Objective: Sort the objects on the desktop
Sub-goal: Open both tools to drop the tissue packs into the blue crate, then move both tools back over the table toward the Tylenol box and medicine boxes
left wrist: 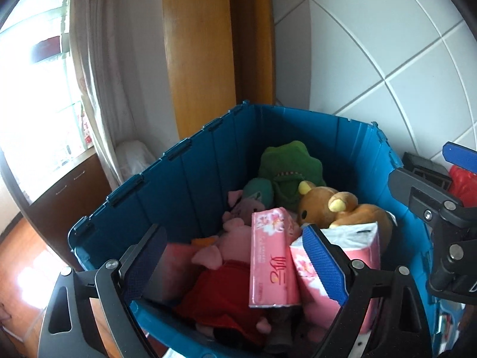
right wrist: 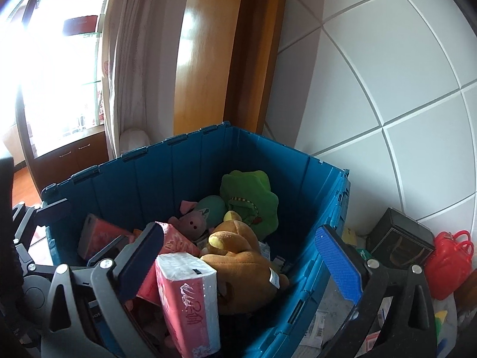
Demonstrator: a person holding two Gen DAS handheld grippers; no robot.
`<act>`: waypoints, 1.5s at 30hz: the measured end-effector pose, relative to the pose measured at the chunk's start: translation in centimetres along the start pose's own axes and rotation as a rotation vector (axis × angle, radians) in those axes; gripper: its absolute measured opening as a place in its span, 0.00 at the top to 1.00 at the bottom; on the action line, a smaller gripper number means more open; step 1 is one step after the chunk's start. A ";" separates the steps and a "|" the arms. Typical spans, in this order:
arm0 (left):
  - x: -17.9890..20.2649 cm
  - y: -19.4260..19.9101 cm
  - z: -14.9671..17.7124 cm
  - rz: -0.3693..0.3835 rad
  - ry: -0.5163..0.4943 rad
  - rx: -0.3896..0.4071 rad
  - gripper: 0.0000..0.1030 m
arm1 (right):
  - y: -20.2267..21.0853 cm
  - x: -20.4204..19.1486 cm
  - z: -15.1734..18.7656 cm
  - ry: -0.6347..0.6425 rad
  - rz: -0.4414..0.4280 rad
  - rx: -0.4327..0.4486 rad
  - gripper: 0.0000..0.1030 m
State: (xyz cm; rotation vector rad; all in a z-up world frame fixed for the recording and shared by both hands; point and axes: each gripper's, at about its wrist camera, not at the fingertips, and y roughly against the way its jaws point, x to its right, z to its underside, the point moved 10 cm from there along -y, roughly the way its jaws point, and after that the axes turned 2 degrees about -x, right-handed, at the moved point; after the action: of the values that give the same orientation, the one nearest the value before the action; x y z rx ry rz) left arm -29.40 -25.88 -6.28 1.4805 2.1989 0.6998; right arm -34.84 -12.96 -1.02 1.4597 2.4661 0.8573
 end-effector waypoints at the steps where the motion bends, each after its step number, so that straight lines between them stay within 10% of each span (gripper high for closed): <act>1: 0.1 0.1 0.0 0.000 -0.001 0.002 0.09 | 0.2 0.1 0.1 0.000 0.002 -0.001 0.00; 14: 3.7 2.8 1.0 0.015 -0.003 0.007 0.09 | 3.5 3.9 2.9 -0.041 0.044 0.004 0.00; 25: 16.0 7.2 2.6 0.064 -0.095 0.038 0.09 | 8.9 15.5 10.0 -0.185 0.125 0.001 0.00; 35: 34.0 9.4 8.1 0.229 -0.215 -0.012 0.09 | 15.9 33.9 24.3 -0.387 0.319 -0.104 0.00; 45: 45.4 6.0 14.8 0.351 -0.409 -0.122 0.09 | 18.5 43.4 38.4 -0.612 0.462 -0.287 0.00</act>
State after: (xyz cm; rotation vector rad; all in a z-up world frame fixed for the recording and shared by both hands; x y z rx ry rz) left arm -32.86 20.97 -16.60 1.7817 1.5872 0.5619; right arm -27.74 45.57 -16.00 1.8571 1.5335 0.6553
